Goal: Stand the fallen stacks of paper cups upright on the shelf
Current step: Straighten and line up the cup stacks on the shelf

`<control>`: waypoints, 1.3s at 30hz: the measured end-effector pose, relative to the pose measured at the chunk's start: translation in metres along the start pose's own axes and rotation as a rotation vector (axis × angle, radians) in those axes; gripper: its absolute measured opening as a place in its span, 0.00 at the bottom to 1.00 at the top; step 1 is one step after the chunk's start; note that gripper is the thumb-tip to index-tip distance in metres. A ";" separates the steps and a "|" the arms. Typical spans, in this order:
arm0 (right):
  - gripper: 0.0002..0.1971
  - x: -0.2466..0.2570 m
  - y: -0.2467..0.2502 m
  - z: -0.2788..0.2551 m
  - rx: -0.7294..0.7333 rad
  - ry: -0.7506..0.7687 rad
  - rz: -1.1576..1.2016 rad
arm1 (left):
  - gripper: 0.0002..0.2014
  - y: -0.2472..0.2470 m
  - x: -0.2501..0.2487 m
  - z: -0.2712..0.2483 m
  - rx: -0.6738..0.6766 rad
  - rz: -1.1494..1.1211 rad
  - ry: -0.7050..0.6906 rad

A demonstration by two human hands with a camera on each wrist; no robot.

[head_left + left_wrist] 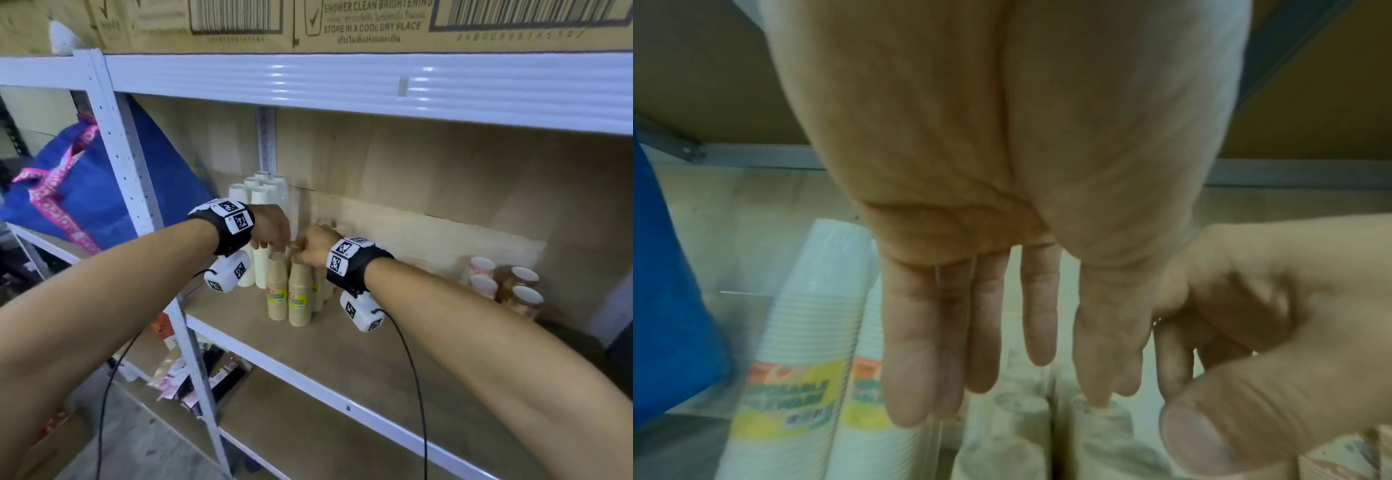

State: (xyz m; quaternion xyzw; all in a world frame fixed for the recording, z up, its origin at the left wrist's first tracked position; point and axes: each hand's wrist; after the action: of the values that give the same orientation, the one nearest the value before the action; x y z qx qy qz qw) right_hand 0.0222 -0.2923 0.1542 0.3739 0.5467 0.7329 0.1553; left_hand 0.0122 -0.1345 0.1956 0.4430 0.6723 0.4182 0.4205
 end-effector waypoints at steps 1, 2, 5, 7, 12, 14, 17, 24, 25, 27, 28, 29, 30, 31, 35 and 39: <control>0.10 0.003 -0.003 0.001 0.009 -0.009 -0.013 | 0.15 -0.004 0.004 0.000 -0.005 -0.012 0.005; 0.09 0.004 -0.007 0.003 0.021 -0.013 -0.027 | 0.16 -0.008 0.008 0.001 -0.012 -0.030 0.013; 0.08 0.007 -0.015 0.008 0.052 -0.010 -0.038 | 0.17 -0.017 0.015 0.002 -0.033 -0.060 0.015; 0.09 0.008 -0.019 0.009 0.053 -0.005 -0.047 | 0.19 -0.022 0.016 0.002 -0.031 -0.061 -0.002; 0.13 0.006 -0.024 0.013 0.051 -0.012 -0.036 | 0.23 -0.033 0.015 0.002 -0.002 -0.048 -0.030; 0.14 0.007 -0.025 0.014 0.050 -0.012 -0.030 | 0.21 -0.036 0.016 0.003 0.017 -0.044 -0.039; 0.13 0.010 -0.025 0.013 0.044 -0.017 -0.039 | 0.19 -0.040 0.018 0.004 0.026 -0.052 -0.057; 0.14 0.013 -0.023 0.011 0.119 -0.007 -0.109 | 0.17 -0.039 0.019 0.005 0.049 0.013 -0.101; 0.14 0.014 -0.022 0.009 0.127 0.006 -0.116 | 0.17 -0.038 0.018 0.006 0.057 0.021 -0.106; 0.08 0.014 -0.021 0.007 0.143 0.020 -0.127 | 0.17 -0.037 0.016 0.007 0.071 0.048 -0.113; 0.06 0.015 -0.020 0.005 0.152 0.025 -0.130 | 0.18 -0.036 0.014 0.008 0.080 0.065 -0.116; 0.05 0.015 -0.018 0.003 0.154 0.031 -0.131 | 0.18 -0.035 0.011 0.008 0.086 0.087 -0.125; 0.05 0.014 -0.016 0.003 0.151 0.030 -0.122 | 0.18 -0.034 0.009 0.009 0.088 0.111 -0.133; 0.07 0.013 -0.013 0.002 0.149 0.023 -0.109 | 0.18 -0.032 0.006 0.010 0.090 0.129 -0.142; 0.13 0.001 0.004 -0.004 0.111 -0.047 -0.076 | 0.14 -0.022 -0.015 0.014 0.105 0.171 -0.180; 0.14 -0.018 0.027 -0.017 0.046 -0.139 -0.097 | 0.14 -0.011 -0.049 0.018 0.158 0.158 -0.254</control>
State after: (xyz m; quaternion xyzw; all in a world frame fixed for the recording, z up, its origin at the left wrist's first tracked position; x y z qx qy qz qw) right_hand 0.0269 -0.3254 0.1698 0.4002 0.5690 0.6841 0.2195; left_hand 0.0390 -0.1803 0.1889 0.5757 0.6076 0.3362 0.4317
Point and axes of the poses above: each hand's wrist, its own z-axis towards the middle knuckle, its own y-axis out of the back of the hand, x = y × z, and after that the axes turned 11 degrees about y, right-handed
